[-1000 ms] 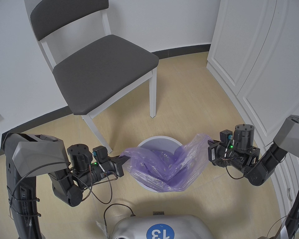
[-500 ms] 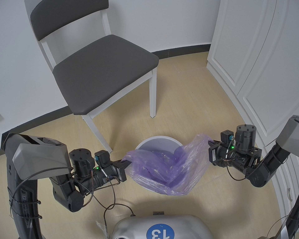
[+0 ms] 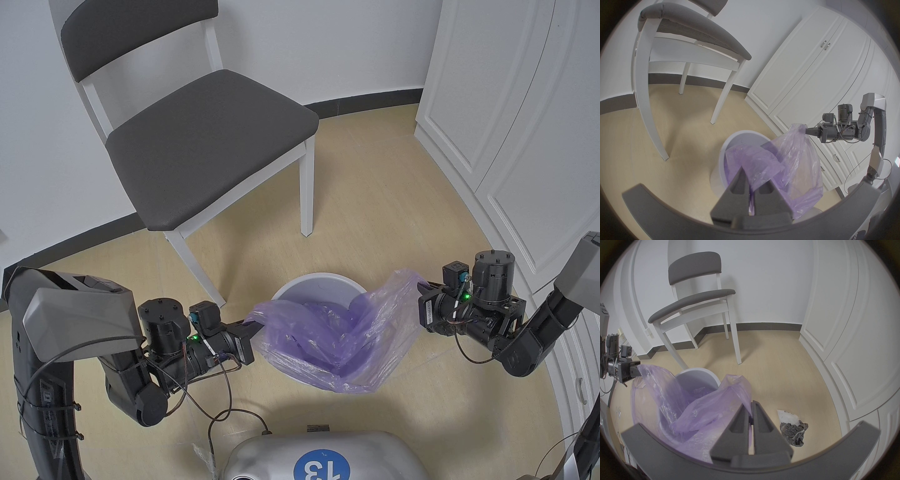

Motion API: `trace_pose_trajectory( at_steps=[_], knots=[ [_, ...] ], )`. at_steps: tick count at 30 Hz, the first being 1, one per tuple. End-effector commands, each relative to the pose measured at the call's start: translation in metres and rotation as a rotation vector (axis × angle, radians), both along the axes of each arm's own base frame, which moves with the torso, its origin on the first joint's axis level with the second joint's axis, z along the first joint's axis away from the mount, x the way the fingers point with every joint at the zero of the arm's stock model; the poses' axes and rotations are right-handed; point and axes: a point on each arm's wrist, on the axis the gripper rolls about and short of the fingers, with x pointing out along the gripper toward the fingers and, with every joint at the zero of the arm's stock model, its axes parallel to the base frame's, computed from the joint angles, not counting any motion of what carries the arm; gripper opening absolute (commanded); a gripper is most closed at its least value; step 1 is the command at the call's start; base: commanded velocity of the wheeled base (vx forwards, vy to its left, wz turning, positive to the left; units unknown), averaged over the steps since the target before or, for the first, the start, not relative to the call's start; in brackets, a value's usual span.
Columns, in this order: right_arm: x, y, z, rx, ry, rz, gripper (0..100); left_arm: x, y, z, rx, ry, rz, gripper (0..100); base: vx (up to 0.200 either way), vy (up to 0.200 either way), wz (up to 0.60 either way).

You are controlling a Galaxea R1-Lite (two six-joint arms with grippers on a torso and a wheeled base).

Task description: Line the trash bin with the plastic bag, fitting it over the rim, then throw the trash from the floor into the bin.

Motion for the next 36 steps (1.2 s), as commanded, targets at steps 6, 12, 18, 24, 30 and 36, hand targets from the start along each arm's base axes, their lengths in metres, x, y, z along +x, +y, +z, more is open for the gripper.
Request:
trace_pose_trajectory(
  at_steps=[6, 12, 18, 24, 30, 36],
  knots=[
    [-0.003, -0.001, -0.001, 0.002, 0.004, -0.005, 0, -0.002, -0.007, 0.003, -0.004, -0.023, 0.005, 0, 0.000, 0.000, 0.00],
    [-0.006, -0.002, -0.001, 0.001, 0.003, -0.017, 0, -0.002, -0.010, 0.003, -0.007, -0.023, 0.000, 0, 0.000, 0.000, 0.00],
    [-0.006, -0.003, 0.004, 0.001, -0.013, -0.017, 0, -0.003, -0.006, 0.005, -0.009, -0.024, 0.008, 0, 0.000, 0.000, 0.00],
    [-0.006, -0.003, 0.013, -0.022, -0.044, -0.026, 0, 0.001, 0.004, 0.008, -0.015, -0.028, 0.042, 0, 0.000, 0.000, 0.00],
    [0.000, -0.001, 0.019, -0.049, -0.058, -0.019, 0, 0.010, 0.026, 0.023, -0.032, -0.071, 0.100, 0, 0.000, 0.000, 0.00],
    [0.004, 0.000, 0.018, -0.103, -0.041, -0.004, 0, 0.012, 0.040, 0.024, -0.036, -0.067, 0.119, 0, 0.000, 0.000, 0.00]
  ],
)
